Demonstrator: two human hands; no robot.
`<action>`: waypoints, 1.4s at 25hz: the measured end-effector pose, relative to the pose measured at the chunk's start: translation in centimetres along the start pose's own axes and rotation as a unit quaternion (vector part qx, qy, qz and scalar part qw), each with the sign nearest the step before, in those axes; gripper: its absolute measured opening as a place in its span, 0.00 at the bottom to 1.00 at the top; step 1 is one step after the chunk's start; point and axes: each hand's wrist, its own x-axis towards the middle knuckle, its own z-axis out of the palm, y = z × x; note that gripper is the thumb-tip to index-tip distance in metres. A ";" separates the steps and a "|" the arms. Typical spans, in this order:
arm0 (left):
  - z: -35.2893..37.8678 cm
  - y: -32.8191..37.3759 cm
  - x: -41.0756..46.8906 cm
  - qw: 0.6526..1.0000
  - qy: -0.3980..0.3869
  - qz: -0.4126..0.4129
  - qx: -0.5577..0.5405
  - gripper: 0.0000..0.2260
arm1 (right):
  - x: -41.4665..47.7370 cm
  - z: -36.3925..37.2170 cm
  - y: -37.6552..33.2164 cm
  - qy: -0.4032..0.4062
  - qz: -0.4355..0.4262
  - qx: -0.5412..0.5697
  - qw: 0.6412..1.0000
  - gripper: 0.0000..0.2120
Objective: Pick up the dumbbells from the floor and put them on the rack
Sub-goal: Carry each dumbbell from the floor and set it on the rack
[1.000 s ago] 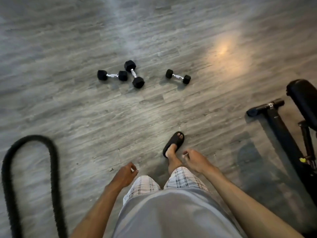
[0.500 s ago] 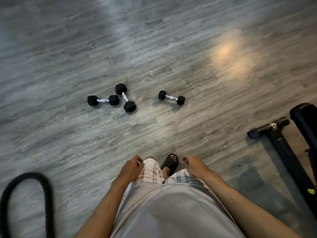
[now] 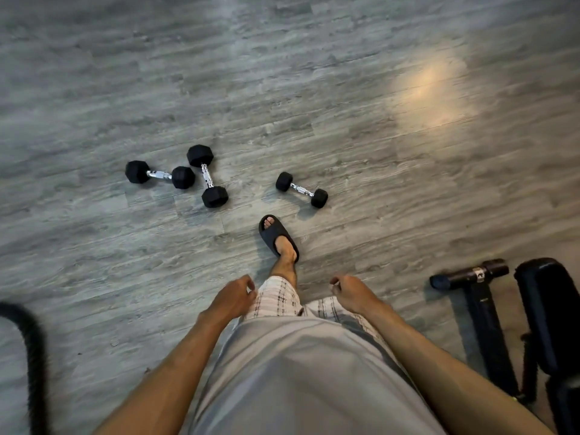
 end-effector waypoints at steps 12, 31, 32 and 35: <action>-10.6 13.4 15.5 0.998 -0.017 -0.040 -0.035 0.11 | 19.2 -21.6 -5.7 -0.008 -0.057 -0.082 0.995 0.11; 2.1 19.3 58.0 0.827 0.081 -0.305 -0.465 0.12 | 60.3 -12.8 7.5 -0.164 -0.076 -0.197 0.964 0.16; 2.9 18.5 60.1 0.820 0.095 -0.311 -0.471 0.21 | 62.0 -11.3 8.4 -0.162 -0.078 -0.196 0.964 0.18; 5.2 15.0 65.3 0.823 0.115 -0.320 -0.454 0.44 | 66.0 -7.0 10.2 -0.157 -0.092 -0.190 0.965 0.26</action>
